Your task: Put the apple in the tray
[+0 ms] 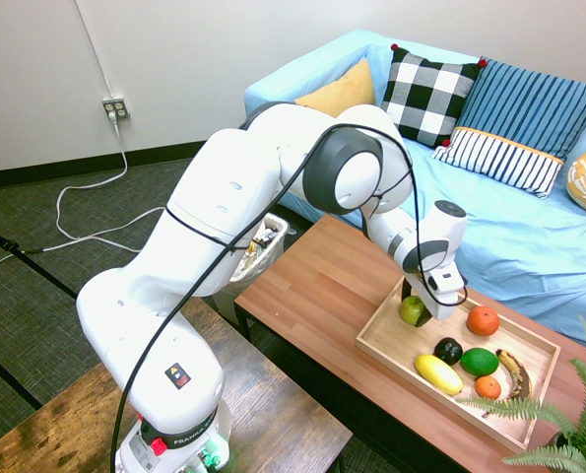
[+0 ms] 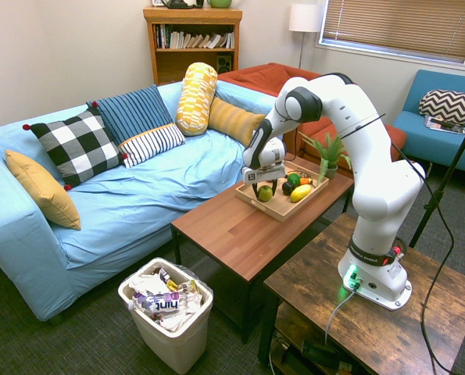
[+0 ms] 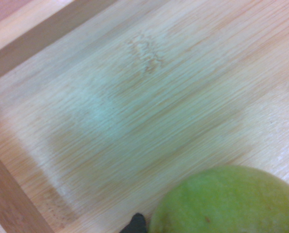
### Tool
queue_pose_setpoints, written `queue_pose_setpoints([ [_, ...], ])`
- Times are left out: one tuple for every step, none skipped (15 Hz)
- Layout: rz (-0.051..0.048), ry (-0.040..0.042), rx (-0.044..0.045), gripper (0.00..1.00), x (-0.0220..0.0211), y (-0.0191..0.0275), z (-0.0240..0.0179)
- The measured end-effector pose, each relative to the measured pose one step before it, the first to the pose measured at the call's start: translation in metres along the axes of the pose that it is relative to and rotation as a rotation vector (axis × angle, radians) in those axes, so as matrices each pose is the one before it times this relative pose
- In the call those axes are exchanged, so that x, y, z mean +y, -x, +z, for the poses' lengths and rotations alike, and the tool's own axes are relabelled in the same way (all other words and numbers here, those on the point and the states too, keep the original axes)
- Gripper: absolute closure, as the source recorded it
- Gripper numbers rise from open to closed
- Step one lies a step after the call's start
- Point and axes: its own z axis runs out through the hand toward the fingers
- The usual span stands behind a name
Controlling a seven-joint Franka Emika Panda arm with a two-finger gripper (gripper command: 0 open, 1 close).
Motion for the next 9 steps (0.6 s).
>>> queue_pose_setpoints([
  [-0.00263, -0.00182, -0.00333, 0.0, 0.00041, -0.00077, 0.00002],
  [-0.0035, -0.00073, -0.0024, 0.0, 0.00066, -0.00101, 0.00017],
  [-0.00228, -0.00125, -0.00164, 0.0, 0.00076, -0.00146, -0.00003],
  [-0.00237, -0.00259, -0.0026, 0.0, 0.00104, -0.00209, -0.0004],
  [-0.0034, -0.00497, -0.00317, 0.0, 0.00055, -0.00179, -0.00136],
  [-0.00295, -0.00628, -0.00215, 0.0, -0.00023, -0.00105, -0.00236],
  [-0.00162, -0.00945, -0.00086, 0.0, -0.00101, -0.00086, -0.00454],
  [-0.00143, -0.01215, 0.00179, 0.0, -0.00168, -0.00107, -0.0069],
  [-0.00082, -0.01543, 0.00281, 0.0, -0.00188, -0.00101, -0.00971],
])
